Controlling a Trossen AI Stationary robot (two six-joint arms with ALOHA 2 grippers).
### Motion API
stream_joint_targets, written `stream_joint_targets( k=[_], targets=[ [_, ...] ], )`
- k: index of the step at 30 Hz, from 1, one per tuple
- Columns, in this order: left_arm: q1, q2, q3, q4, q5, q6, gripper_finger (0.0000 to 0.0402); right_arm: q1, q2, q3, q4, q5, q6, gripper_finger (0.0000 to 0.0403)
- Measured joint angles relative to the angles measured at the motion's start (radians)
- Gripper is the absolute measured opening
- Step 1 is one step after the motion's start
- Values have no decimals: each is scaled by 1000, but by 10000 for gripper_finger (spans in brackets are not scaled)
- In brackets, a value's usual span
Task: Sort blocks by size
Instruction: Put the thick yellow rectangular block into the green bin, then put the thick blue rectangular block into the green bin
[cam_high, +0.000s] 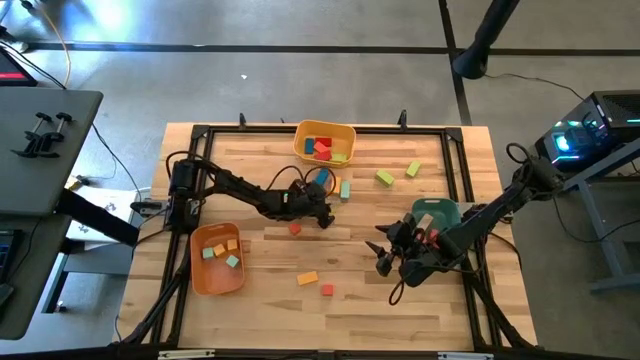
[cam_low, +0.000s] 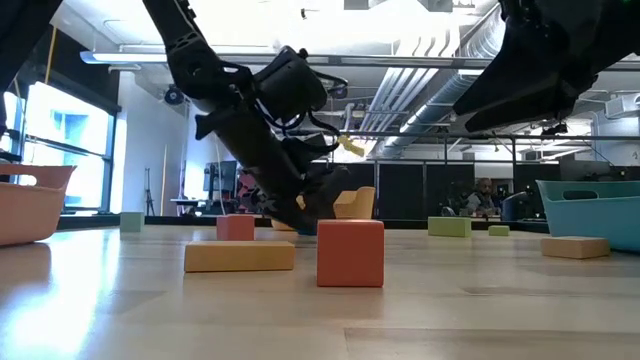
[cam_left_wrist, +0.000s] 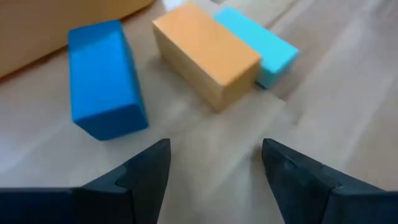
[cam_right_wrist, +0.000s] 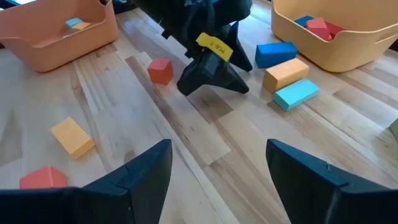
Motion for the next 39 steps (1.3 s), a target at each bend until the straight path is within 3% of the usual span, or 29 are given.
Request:
stream_joint_targets(
  k=[12, 18, 24, 29, 34, 39],
  targets=[
    [-4, 0, 0, -6, -41, -6, 175, 0, 0, 0, -1, 5, -1, 254],
    [7, -7, 0, -17, -42, -6, 168, 0, 0, 0, -1, 5, 0, 254],
    [-24, -100, 1, -103, -66, 2, 169, 0, 0, 0, -2, -1, 0, 254],
    [18, -125, 1, -131, -42, 3, 190, 0, 0, 0, -2, -2, 0, 254],
    [52, -117, 1, -188, 23, -63, 238, 14, 0, 0, -1, -1, 2, 254],
    [68, -85, 0, -164, -13, -100, 271, 27, 0, 0, -1, 8, 0, 254]
  ],
)
